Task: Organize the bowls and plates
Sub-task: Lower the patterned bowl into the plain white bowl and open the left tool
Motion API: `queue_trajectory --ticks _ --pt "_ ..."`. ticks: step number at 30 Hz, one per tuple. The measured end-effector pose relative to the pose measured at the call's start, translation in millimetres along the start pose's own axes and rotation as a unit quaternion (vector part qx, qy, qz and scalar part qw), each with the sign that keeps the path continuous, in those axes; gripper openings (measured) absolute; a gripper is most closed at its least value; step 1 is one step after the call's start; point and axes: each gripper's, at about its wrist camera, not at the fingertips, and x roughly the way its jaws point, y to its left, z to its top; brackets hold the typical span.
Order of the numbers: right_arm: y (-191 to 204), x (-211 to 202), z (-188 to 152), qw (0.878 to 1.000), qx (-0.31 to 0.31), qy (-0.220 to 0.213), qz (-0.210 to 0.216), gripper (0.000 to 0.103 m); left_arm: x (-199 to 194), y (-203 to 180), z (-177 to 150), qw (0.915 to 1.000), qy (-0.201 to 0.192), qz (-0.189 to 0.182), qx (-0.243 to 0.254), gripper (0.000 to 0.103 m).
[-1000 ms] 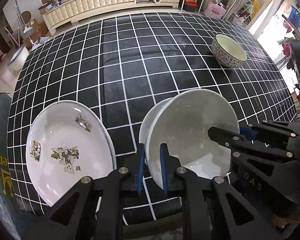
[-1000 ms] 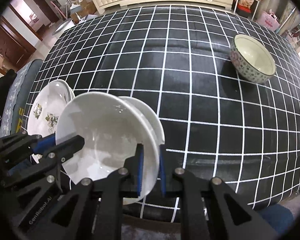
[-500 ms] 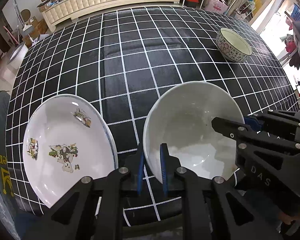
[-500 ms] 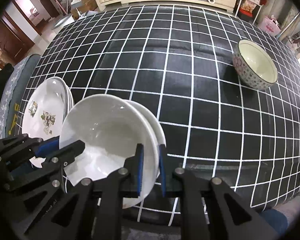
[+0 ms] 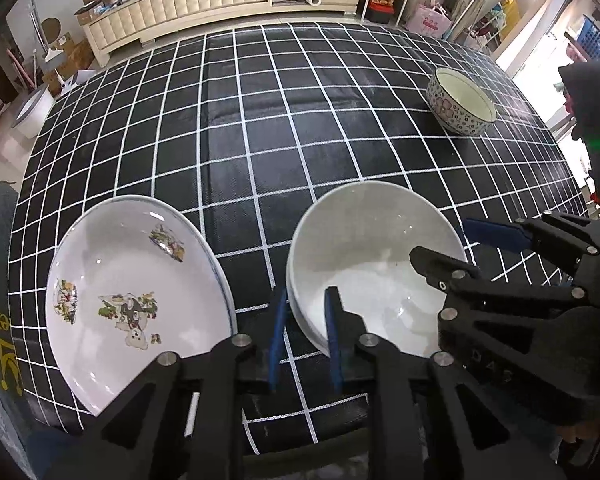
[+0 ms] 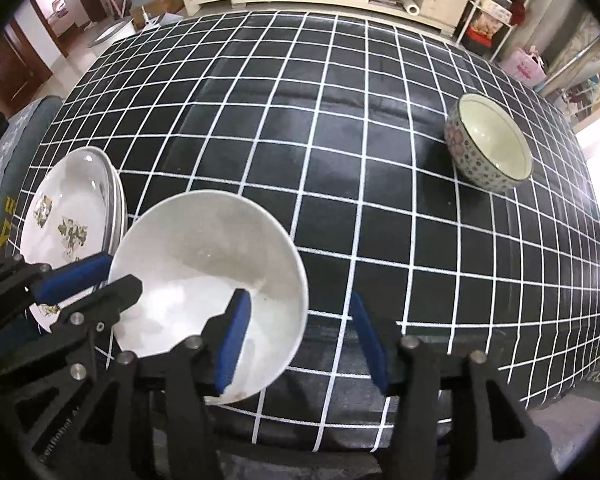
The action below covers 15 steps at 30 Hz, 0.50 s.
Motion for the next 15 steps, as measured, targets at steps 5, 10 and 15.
queue_trajectory --ticks 5,10,15 --pt "3.5 0.3 -5.1 1.0 0.007 0.004 0.012 0.058 -0.1 4.5 -4.2 1.0 -0.002 0.005 0.0 0.024" --pt "-4.7 -7.2 -8.8 1.0 0.019 -0.001 0.021 0.059 -4.3 5.5 -5.1 0.9999 -0.009 0.004 -0.005 0.026" --pt "-19.1 -25.1 -8.9 0.999 0.034 -0.023 0.027 0.069 -16.8 -0.1 0.9 0.9995 -0.029 0.007 0.001 0.035"
